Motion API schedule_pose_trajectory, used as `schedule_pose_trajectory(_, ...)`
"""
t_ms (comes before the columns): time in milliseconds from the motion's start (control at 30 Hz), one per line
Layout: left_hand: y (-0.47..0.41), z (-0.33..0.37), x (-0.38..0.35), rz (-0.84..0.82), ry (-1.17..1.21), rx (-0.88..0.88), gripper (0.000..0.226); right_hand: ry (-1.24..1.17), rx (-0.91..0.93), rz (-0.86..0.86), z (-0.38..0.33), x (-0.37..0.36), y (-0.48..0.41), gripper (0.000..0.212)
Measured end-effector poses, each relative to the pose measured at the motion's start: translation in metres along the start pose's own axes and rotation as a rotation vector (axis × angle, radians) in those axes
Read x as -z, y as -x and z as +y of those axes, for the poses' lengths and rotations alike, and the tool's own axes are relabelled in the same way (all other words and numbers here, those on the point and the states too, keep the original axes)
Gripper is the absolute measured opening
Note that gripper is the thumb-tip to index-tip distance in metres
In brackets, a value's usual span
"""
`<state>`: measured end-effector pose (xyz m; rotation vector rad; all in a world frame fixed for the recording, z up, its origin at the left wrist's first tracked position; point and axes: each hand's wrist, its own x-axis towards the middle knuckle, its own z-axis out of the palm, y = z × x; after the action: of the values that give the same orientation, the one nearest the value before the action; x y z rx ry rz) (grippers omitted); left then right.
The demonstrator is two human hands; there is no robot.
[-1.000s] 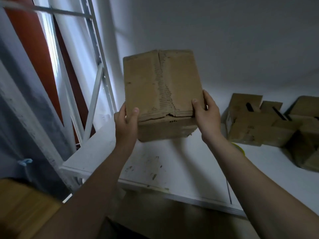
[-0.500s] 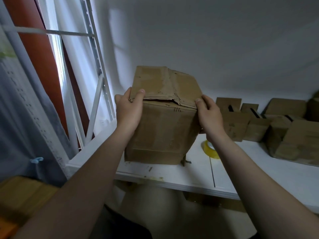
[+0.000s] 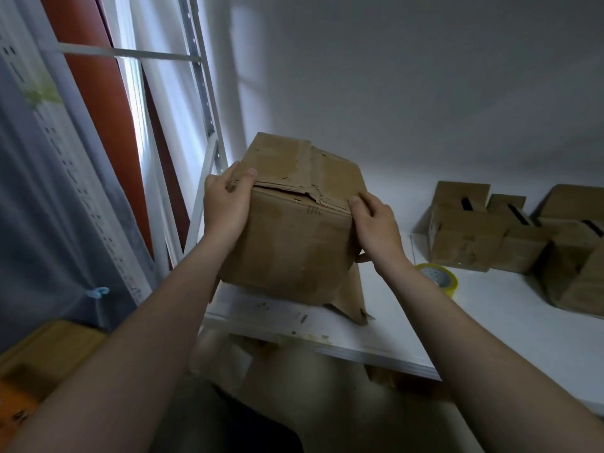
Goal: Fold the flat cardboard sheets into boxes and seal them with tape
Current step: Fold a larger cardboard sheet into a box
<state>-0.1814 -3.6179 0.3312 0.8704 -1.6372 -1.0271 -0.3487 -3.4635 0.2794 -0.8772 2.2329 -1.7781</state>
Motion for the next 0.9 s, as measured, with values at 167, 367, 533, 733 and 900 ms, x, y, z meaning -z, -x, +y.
schedule_pose_trajectory(167,-0.025,-0.021,0.007,0.025,0.081,0.057,0.045,0.056,0.035,-0.003,-0.009,-0.017,-0.003,0.067)
schedule_pose_trajectory(367,-0.029,-0.062,0.034,0.175,0.124,0.131,0.038,0.24,0.142,-0.056,-0.022,-0.042,0.002,0.058)
schedule_pose_trajectory(533,-0.02,-0.068,0.039,0.202,0.102,0.076,0.027,0.334,0.201,-0.039,-0.021,-0.051,0.012,0.052)
schedule_pose_trajectory(733,0.005,-0.066,0.005,0.106,0.221,0.088,0.038,0.422,0.204,0.077,-0.014,-0.023,-0.012,0.05)
schedule_pose_trajectory(900,0.016,-0.093,-0.014,0.032,0.13,0.13,0.048,0.301,0.157,-0.011,0.025,-0.019,-0.023,0.047)
